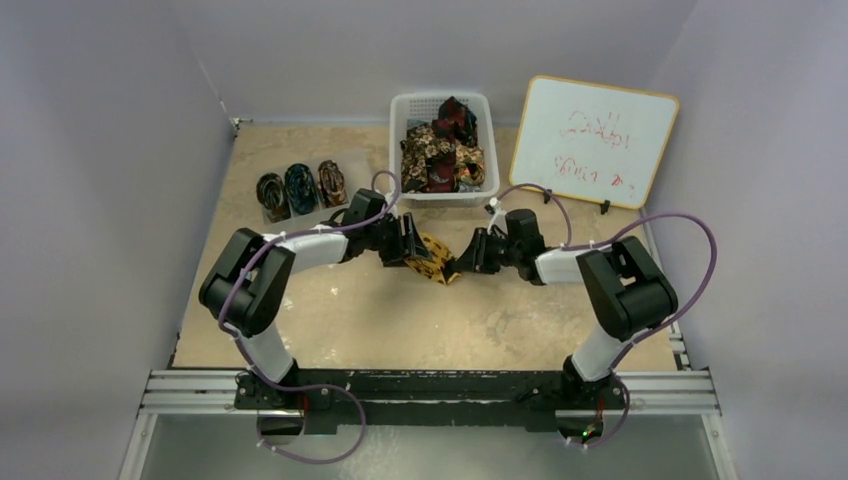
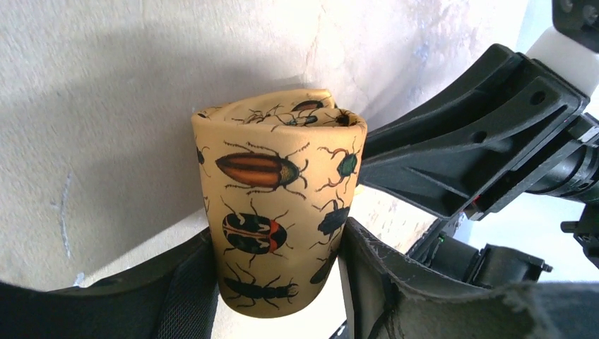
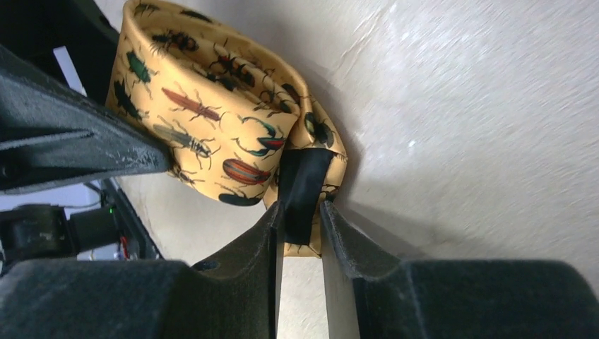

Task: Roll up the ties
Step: Roll the tie at the center of the board.

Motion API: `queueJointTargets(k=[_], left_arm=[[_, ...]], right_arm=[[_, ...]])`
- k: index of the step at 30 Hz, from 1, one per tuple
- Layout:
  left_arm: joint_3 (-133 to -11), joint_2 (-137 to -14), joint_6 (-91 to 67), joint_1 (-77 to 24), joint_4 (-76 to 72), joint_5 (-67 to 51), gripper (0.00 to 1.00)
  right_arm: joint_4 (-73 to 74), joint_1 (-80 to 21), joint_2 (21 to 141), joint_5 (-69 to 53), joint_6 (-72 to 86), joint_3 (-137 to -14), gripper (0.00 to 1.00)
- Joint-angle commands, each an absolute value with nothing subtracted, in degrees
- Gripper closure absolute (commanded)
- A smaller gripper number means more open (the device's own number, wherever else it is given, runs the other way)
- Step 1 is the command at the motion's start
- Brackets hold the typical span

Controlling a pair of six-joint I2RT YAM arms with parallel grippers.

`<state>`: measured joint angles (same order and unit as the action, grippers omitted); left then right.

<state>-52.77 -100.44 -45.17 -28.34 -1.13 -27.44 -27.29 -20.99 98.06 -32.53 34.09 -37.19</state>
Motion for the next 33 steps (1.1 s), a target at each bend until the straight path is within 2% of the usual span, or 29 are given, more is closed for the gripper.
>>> queueJointTargets(k=[1, 4, 8, 12, 16, 23, 30, 33], left_arm=[[-50.93, -95.20, -42.97, -28.83, -0.71, -30.74, 0.46], [-49.80, -93.31, -41.85, -28.83, -0.09, -31.02, 0.45], [-50.05, -93.34, -39.09, -29.02, 3.20, -31.71, 0.46], [-50.70, -93.95, -36.86, -30.12, 5.90, -29.48, 0.46], [-51.75, -93.94, -36.92, -31.35, 8.51, -24.85, 0.45], [-54.26, -93.82, -37.39, -34.86, 12.03, -16.94, 0.46], [-54.16, -93.00, -38.42, -35.30, 11.68, -16.23, 0.45], [-52.83, -91.92, -39.32, -35.32, 9.80, -16.96, 0.42]], right_arm=[[-27.89, -22.25, 92.91, -33.16, 35.56, -34.40, 0.73], [-26.62, -22.59, 90.32, -31.75, 35.27, -33.26, 0.71], [-21.40, -22.53, 86.25, -26.35, 34.21, -34.74, 0.58], [-24.75, -22.79, 83.47, -27.02, 36.20, -34.62, 0.56], [-30.96, -25.57, 86.01, -29.52, 40.28, -33.65, 0.59], [-33.36, -28.26, 91.69, -28.67, 41.47, -36.08, 0.68], [-32.65, -28.74, 95.22, -25.07, 41.29, -35.99, 0.73], [-33.31, -28.74, 97.02, -24.58, 41.42, -35.50, 0.74]])
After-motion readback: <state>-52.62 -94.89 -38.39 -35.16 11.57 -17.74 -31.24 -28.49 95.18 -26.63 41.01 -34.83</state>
